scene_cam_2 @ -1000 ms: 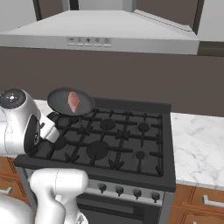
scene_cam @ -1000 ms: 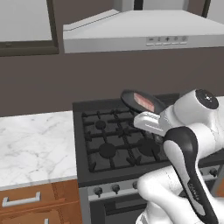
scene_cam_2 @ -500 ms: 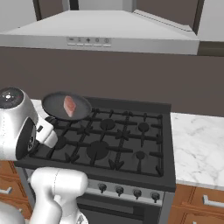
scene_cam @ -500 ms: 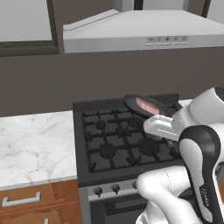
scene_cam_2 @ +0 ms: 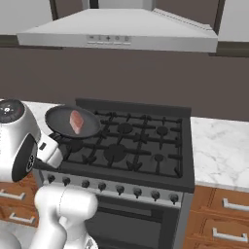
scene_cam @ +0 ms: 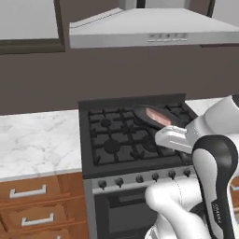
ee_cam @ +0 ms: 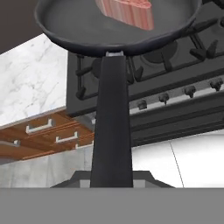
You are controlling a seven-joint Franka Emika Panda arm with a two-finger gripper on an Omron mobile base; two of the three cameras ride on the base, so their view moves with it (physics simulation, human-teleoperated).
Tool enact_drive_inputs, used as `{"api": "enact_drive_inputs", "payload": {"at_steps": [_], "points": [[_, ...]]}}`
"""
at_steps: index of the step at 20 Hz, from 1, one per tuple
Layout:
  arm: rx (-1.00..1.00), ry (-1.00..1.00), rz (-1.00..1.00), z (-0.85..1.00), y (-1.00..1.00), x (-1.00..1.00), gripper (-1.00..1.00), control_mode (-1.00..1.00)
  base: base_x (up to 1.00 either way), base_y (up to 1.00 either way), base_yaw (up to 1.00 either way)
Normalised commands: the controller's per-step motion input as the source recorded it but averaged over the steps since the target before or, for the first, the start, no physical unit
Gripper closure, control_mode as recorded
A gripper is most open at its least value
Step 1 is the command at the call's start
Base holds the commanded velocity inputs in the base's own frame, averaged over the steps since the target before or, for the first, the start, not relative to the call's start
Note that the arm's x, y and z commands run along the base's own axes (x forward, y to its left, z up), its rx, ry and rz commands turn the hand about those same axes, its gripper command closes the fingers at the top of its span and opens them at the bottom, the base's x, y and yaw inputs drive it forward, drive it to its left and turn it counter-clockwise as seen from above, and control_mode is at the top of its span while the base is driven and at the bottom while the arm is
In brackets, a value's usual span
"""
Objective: Pick up the pan with the steak in it and place it on the dining table. Then place the steak on the plate.
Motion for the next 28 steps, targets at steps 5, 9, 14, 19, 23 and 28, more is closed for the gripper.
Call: {"api": "enact_drive_inputs", "payload": {"at_steps": [5, 9, 14, 19, 23, 28], "points": [[0.00, 0.00, 0.00, 0.00, 0.00, 0.00, 1.00, 1.00, -0.92, -0.16, 0.12], [0.00, 0.00, 0.00, 0.00, 0.00, 0.00, 1.00, 1.00, -0.55, -0.22, 0.32], [0.00, 0.00, 0.00, 0.00, 0.00, 0.00, 1.00, 1.00, -0.34, -0.17, 0.42], [0.00, 0.00, 0.00, 0.00, 0.00, 0.00, 1.00, 1.00, -0.26, -0.08, 0.45], [0.00, 0.00, 0.00, 0.00, 0.00, 0.00, 1.00, 1.00, -0.23, -0.05, 0.46], [0.00, 0.00, 0.00, 0.00, 0.00, 0.00, 1.00, 1.00, -0.22, -0.04, 0.46]]}}
